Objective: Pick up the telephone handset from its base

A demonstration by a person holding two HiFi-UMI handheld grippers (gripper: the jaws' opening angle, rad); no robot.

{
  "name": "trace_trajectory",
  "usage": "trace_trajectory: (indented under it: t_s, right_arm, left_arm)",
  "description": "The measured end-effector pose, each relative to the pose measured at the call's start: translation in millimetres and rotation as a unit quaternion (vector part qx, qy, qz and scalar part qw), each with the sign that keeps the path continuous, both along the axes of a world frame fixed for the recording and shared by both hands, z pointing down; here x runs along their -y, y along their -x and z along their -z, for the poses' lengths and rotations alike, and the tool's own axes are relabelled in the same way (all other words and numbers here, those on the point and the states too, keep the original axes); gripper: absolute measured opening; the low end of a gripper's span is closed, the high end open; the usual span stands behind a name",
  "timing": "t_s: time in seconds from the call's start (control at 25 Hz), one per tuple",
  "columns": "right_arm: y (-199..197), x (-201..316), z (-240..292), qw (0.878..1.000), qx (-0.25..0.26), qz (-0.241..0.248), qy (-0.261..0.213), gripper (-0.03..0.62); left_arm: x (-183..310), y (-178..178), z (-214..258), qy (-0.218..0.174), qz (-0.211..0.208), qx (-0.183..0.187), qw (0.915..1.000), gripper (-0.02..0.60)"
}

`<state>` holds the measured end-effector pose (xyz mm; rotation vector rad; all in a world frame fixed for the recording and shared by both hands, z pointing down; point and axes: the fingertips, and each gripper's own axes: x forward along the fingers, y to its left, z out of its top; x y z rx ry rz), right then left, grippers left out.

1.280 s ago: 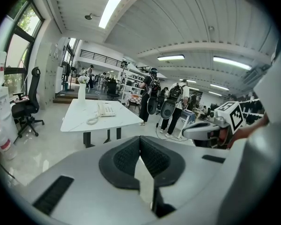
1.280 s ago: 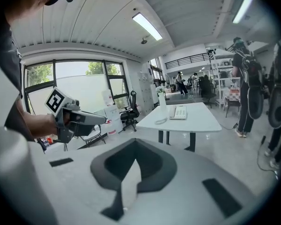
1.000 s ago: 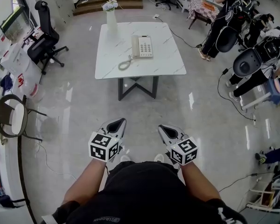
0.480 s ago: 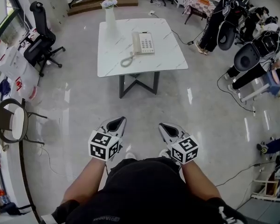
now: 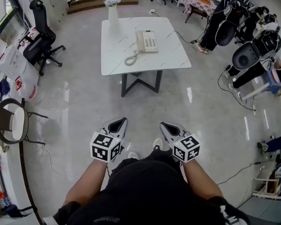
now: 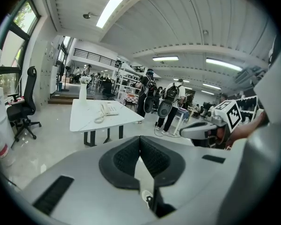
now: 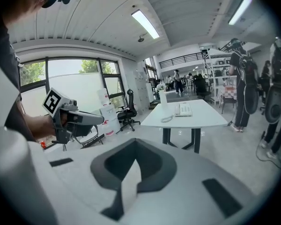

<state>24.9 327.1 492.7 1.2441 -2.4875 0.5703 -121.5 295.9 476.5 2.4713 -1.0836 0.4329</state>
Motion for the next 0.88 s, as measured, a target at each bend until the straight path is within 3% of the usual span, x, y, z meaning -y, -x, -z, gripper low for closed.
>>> trace_trajectory:
  t_s: [0.44, 0.88]
  right_arm:
    - [10, 29, 6, 1.0, 0.001, 0.009, -0.004, 0.0]
    - [-10, 102, -2, 1.0, 0.013, 0.014, -0.003, 0.0]
  left_arm:
    - [11, 13, -11, 0.016, 0.013, -0.001, 0.9998, 0.002]
    - [78, -6, -15, 0.015, 0.022, 0.013, 0.9996, 0.003]
